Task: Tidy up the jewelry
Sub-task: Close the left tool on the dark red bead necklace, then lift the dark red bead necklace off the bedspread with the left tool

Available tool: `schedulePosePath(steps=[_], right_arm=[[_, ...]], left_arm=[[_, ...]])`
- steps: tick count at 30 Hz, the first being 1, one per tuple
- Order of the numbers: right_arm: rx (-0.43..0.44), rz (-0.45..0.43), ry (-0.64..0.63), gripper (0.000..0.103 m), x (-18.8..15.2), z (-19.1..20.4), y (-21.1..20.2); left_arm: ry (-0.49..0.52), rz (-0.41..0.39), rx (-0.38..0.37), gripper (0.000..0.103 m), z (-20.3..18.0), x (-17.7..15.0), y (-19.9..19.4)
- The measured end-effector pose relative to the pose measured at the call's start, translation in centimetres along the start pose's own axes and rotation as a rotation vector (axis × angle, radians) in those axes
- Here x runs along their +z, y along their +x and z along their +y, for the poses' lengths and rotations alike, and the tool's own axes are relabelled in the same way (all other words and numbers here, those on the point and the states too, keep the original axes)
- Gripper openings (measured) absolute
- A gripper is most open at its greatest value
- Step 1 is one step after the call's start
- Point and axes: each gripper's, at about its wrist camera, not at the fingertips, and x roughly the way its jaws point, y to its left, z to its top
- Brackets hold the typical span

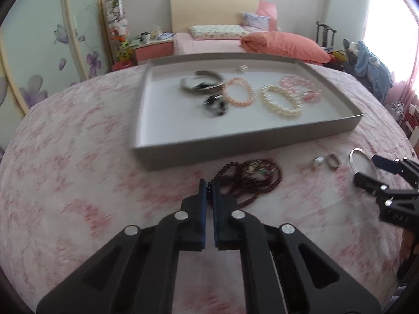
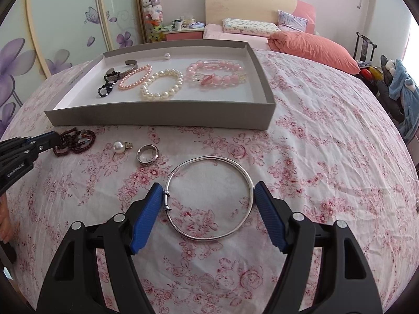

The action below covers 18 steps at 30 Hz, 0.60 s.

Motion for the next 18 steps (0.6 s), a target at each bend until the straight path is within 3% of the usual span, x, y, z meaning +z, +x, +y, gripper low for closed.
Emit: schedulePosePath(steps=[3,5,9,12,18], right_arm=[[0.010,-0.001,-0.012,0.072,0.2,0.3,0.2],[0.012,-0.001,-0.012,0.072,0.3,0.3,0.3],[0.012,-0.001,-0.012,0.072,0.2,0.3,0.2],[0.013,0.000,-0.012,0.072,0.2,0.3,0.2],[0.013,0.000,-0.011,0.072,0.3,0.3,0.2]], left_arm=[[-0.036,0.007,-0.007,0.006,1.8,-0.8,-0.3],[-0.078,-0.017,-0.058,0.012,2.6,-1.0,-1.1],[-0.078,-0.080,-0.107,0.050,2.0,-0.7,-2.4],[-0.007,-0.084,-0.104,0.067,-0.3,0.1,-2.2],[0.068,-0.011,-0.074,0.073,-3.4,0.9,0.3]])
